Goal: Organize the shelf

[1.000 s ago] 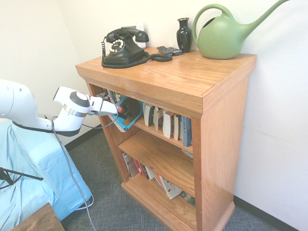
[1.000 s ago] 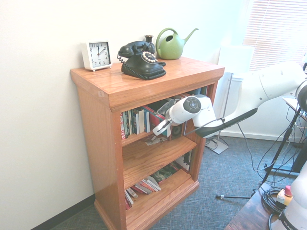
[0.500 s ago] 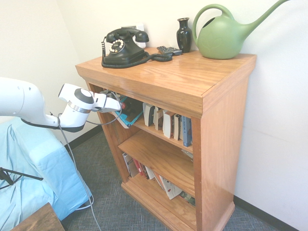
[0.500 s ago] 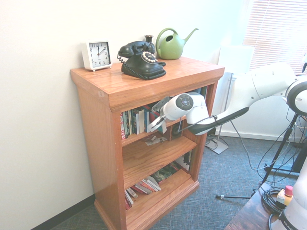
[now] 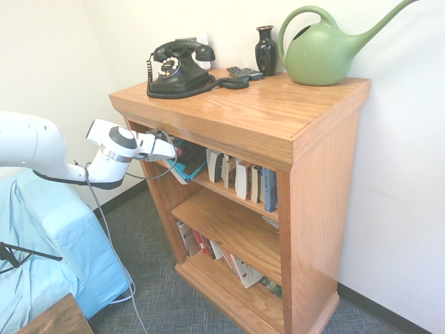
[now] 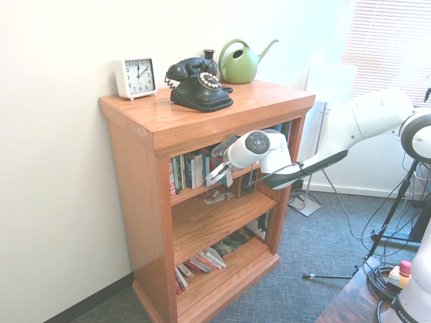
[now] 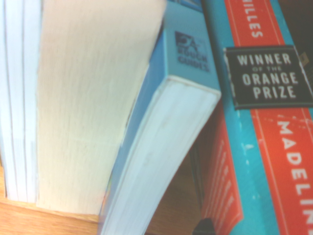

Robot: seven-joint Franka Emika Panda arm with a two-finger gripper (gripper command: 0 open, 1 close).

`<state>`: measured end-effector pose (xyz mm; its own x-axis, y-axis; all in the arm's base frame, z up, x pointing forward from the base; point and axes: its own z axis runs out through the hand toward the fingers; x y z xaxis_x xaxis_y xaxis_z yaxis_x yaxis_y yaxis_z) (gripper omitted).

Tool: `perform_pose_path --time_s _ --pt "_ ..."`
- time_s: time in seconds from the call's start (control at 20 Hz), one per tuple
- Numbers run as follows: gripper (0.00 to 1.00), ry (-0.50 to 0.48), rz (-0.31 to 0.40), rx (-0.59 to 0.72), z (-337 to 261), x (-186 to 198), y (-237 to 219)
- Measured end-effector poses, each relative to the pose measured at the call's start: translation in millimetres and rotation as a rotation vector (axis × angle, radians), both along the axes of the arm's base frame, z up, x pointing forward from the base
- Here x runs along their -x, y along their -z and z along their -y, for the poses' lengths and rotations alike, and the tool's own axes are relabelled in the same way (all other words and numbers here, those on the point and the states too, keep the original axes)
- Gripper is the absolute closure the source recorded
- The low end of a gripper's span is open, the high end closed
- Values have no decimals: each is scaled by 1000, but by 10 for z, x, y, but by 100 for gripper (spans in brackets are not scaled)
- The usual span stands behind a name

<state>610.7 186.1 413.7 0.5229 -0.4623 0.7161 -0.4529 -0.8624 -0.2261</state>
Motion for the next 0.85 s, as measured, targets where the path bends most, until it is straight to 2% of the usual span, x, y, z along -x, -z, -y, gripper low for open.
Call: perform_pose_path --time_s 0.45,0.85 --pt "0 -11 -2 -8 9 42 7" --pt "0 -65 -44 -47 153 739 154"
